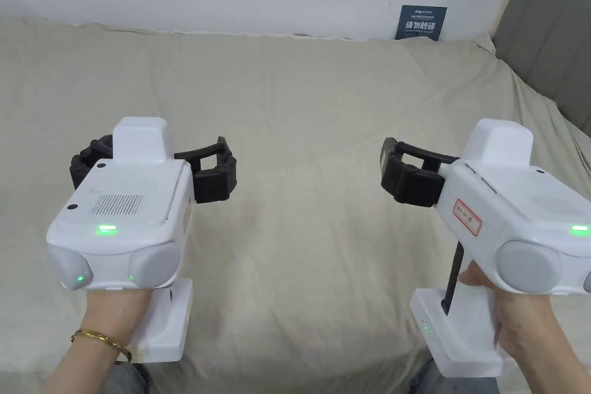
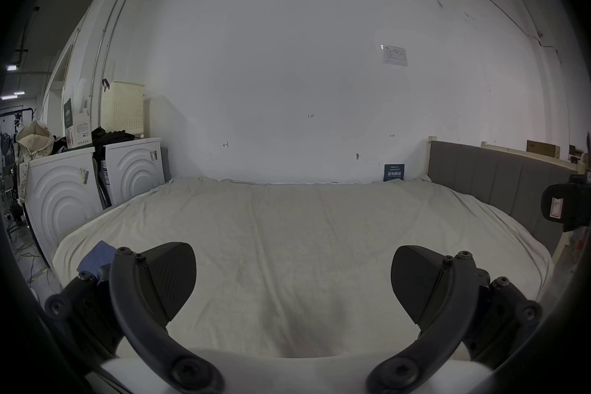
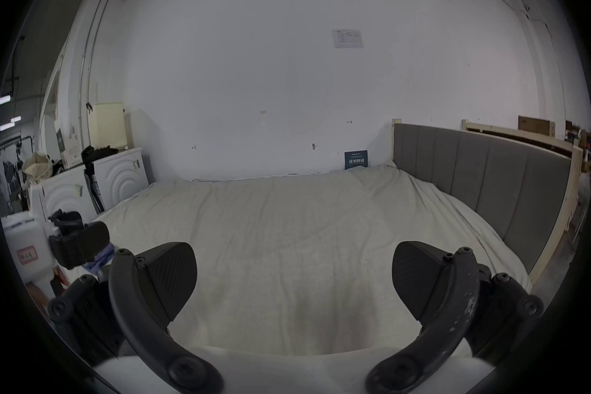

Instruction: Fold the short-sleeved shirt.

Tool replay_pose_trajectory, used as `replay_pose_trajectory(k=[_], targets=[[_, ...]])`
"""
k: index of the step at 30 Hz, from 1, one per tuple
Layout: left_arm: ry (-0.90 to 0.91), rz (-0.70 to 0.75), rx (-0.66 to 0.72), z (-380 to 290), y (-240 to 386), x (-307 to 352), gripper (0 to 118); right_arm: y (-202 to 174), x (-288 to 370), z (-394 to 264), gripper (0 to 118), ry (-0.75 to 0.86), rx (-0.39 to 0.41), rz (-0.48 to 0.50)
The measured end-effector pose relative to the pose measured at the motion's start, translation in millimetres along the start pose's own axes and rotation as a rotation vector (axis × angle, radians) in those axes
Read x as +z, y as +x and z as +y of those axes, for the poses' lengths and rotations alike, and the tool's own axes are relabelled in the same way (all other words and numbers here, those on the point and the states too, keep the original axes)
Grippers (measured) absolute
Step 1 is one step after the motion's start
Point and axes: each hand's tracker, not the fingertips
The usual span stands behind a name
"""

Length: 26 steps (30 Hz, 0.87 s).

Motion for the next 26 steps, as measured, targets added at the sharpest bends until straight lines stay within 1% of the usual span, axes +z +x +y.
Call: replay_pose_trajectory(k=[1, 2, 4, 7, 8, 10, 12, 13, 16, 18, 19, 22, 24, 26], targets=[[-0.006, -0.004, 0.012, 2, 0, 1, 118, 1, 0, 4, 118, -0.025, -0.020, 0.003], [-0.020, 0.006, 0.031, 4, 1, 1, 118, 0, 0, 10, 118, -0.082, -0.050, -0.010], [-0.096, 0.020, 0.081, 5, 3, 0, 118, 0, -1, 21, 118, -0.193, -0.115, -0.029], [-0.221, -0.022, 0.164, -14, 10, 2, 118, 2, -1, 23, 118, -0.311, -0.195, 0.067], [-0.261, -0.034, 0.169, -25, 13, 3, 118, 0, 1, 18, 118, -0.338, -0.213, 0.076], [-0.350, -0.047, 0.120, -50, 23, 4, 118, -7, 1, 8, 118, -0.459, -0.191, 0.071], [-0.414, -0.029, 0.049, -72, 32, 6, 118, -17, 1, -9, 118, -0.543, -0.145, 0.023], [-0.437, -0.026, 0.033, -81, 35, 8, 118, -21, 2, -17, 118, -0.555, -0.122, 0.002], [-0.489, -0.050, 0.044, -100, 40, 14, 118, -32, 2, -43, 118, -0.591, -0.019, -0.069], [-0.518, -0.064, 0.061, -108, 38, 14, 118, -38, 1, -54, 118, -0.639, 0.055, -0.096], [-0.524, -0.064, 0.063, -110, 37, 12, 118, -40, 0, -57, 118, -0.656, 0.067, -0.100], [-0.536, -0.047, 0.052, -114, 35, 7, 118, -44, -6, -63, 118, -0.682, 0.067, -0.065], [-0.535, -0.034, 0.042, -115, 33, 2, 118, -45, -13, -65, 118, -0.693, 0.059, -0.064], [-0.543, -0.026, 0.041, -115, 29, -6, 118, -46, -24, -66, 118, -0.683, 0.027, -0.065]])
